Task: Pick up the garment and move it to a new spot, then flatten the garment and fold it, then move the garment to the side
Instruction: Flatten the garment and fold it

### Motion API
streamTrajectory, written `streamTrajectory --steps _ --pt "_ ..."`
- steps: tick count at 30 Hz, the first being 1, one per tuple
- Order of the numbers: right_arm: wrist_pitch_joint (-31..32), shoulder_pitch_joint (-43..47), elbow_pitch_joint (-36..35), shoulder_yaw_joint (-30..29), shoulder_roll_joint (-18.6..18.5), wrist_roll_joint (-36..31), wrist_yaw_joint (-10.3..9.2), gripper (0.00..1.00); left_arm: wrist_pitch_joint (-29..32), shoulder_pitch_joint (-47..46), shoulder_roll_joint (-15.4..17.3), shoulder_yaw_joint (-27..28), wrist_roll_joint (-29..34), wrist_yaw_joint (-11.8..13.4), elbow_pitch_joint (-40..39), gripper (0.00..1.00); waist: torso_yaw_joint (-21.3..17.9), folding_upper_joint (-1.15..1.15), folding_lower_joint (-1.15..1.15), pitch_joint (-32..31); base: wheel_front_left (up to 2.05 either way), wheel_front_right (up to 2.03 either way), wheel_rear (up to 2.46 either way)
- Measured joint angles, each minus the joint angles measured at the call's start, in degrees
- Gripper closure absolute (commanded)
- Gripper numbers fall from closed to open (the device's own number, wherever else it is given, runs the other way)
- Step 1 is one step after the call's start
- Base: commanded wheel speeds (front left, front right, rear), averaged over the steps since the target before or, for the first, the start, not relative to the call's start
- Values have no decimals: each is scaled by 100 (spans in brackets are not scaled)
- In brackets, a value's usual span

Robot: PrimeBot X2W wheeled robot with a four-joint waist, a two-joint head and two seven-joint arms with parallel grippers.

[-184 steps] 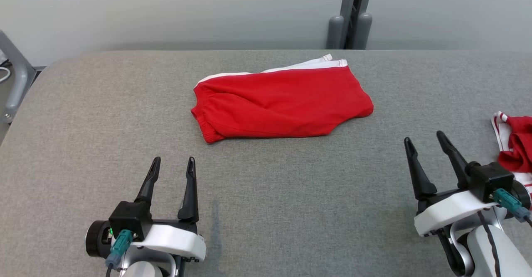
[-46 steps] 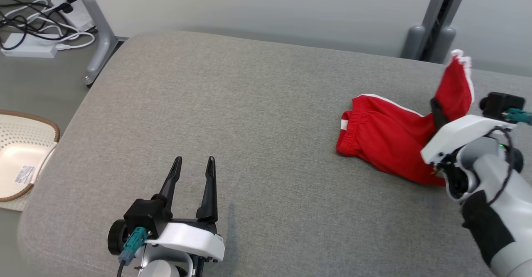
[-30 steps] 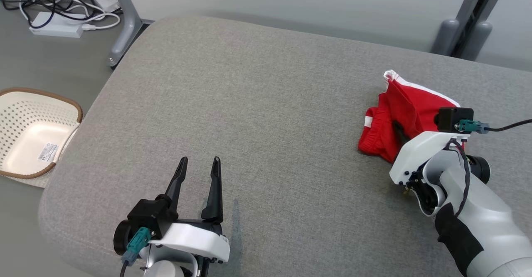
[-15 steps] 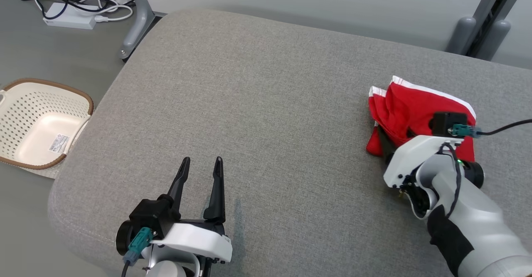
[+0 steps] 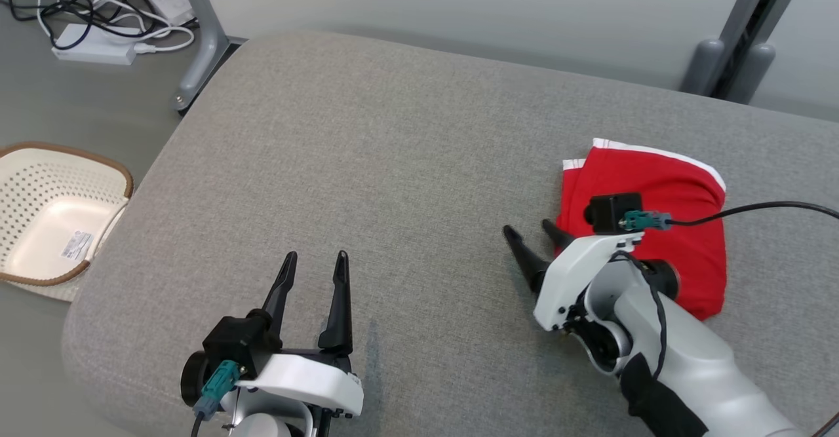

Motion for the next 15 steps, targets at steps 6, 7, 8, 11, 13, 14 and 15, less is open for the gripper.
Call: streamTrajectory --steps 6,7,8,11,13,14,15 --pt "89 144 -689 268 5 638 0 0 0 108 1 114 102 -27 47 0 -171 0 0 -165 0 0 0" --pt "44 99 -694 274 9 644 0 0 0 113 2 144 120 -44 47 0 -214 0 0 -192 0 0 0" --pt "-35 44 -684 249 10 643 0 0 0 115 2 164 145 -49 45 0 -259 0 0 -221 0 0 0" --pt "-343 -179 -520 201 -18 397 0 0 -1 149 -1 241 208 -76 32 0 -408 0 0 -320 0 0 0" --pt "-569 -284 -447 190 -132 163 0 0 0 221 2 302 242 -102 22 0 -520 0 0 -389 0 0 0" --pt "-661 -320 -411 172 -218 49 0 0 0 238 3 339 245 -116 12 0 -582 0 0 -424 0 0 0" --pt "-739 -338 -380 155 -313 -67 0 0 0 238 0 379 252 -118 -9 0 -646 0 0 -457 0 0 0"
